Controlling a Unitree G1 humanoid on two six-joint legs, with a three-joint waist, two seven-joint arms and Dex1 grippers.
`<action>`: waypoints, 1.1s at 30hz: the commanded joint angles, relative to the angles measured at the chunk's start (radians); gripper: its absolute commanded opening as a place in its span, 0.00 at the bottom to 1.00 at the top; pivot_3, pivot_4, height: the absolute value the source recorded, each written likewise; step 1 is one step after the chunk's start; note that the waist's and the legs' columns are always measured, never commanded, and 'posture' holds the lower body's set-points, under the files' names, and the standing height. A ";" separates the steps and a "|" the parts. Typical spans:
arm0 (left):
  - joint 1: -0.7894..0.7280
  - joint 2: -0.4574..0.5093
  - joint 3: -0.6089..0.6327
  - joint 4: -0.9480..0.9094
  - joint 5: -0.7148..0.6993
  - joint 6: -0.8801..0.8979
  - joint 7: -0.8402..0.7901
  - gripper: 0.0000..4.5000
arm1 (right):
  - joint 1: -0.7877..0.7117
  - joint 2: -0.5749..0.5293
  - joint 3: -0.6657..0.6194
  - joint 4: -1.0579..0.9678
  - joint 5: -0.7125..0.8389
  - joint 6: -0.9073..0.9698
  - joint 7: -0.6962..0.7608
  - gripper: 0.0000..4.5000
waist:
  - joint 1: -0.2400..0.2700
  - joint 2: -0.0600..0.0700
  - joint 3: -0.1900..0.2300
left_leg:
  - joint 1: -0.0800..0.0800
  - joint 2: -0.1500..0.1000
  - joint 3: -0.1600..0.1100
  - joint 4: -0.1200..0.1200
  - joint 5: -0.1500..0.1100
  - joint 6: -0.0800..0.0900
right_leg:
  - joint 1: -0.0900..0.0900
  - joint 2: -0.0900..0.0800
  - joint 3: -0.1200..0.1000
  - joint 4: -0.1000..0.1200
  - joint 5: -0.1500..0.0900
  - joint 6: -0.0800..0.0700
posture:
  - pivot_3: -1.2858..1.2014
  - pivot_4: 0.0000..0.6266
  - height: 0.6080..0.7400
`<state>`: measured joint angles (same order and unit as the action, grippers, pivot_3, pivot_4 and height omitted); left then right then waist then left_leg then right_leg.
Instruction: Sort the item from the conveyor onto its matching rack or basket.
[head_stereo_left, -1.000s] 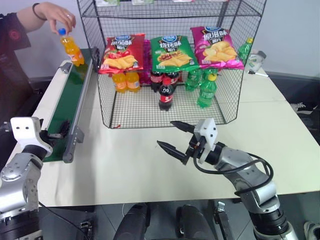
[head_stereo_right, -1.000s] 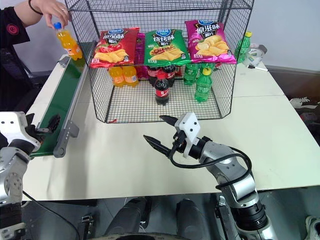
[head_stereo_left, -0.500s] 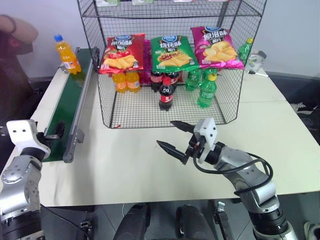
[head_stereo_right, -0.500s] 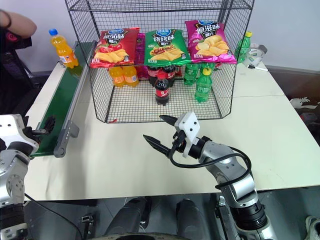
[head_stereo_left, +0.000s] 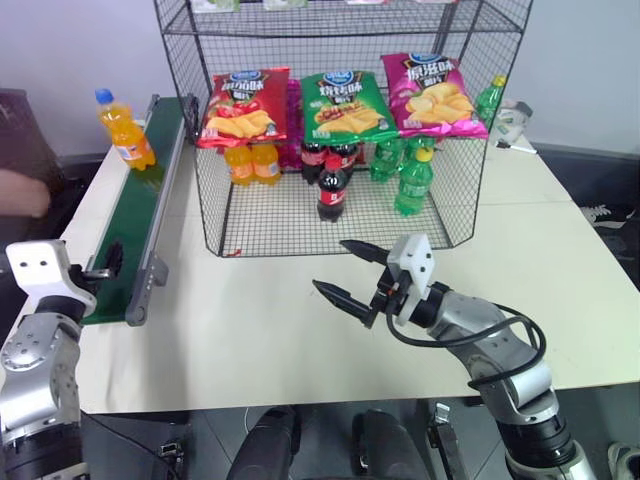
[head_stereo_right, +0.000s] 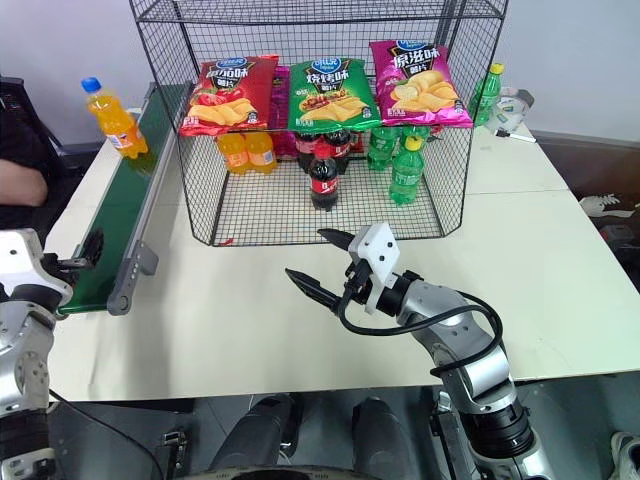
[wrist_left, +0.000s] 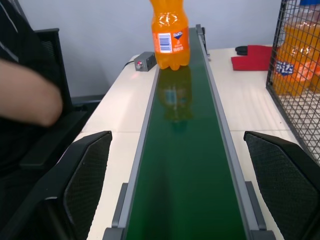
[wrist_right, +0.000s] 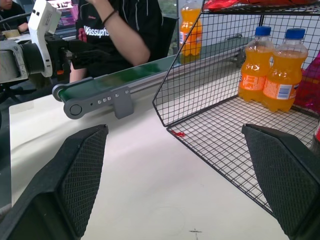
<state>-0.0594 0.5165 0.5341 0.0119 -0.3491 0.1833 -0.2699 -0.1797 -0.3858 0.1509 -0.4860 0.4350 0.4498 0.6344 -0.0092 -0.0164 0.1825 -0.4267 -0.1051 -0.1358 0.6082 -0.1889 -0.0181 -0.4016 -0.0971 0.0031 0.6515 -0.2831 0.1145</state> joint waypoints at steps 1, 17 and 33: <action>0.001 0.005 0.033 -0.007 -0.009 -0.022 0.002 0.98 | -0.019 0.005 -0.004 -0.019 0.007 -0.013 0.004 1.00 | 0.000 0.000 0.000 | 0.000 0.000 0.000 0.000 0.000 0.000 | 0.000 0.000 0.000 0.000 0.000 0.000 | 0.52 0.24 1.00; 0.005 -0.003 0.035 0.011 -0.007 -0.064 0.002 0.98 | -0.013 0.009 -0.002 -0.020 0.005 -0.025 0.005 1.00 | 0.000 0.000 0.000 | 0.000 0.000 0.000 0.000 0.000 0.000 | 0.000 0.000 0.000 0.000 0.000 0.000 | 0.52 0.24 1.00; 0.009 -0.007 0.055 0.009 -0.014 -0.090 0.019 0.98 | -0.031 0.007 0.009 -0.008 0.001 -0.044 0.033 1.00 | 0.000 0.000 0.000 | 0.000 0.000 0.000 0.000 0.000 0.000 | 0.000 0.000 0.000 0.000 0.000 0.000 | 0.52 0.24 1.00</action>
<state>-0.0514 0.5043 0.5536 0.0374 -0.3518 0.1188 -0.2565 -0.1989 -0.3840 0.1580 -0.4760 0.4342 0.4305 0.6579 -0.0093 -0.0164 0.1825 -0.4267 -0.1051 -0.1358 0.6084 -0.1889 -0.0180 -0.4015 -0.0971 0.0030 0.6515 -0.2829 0.1148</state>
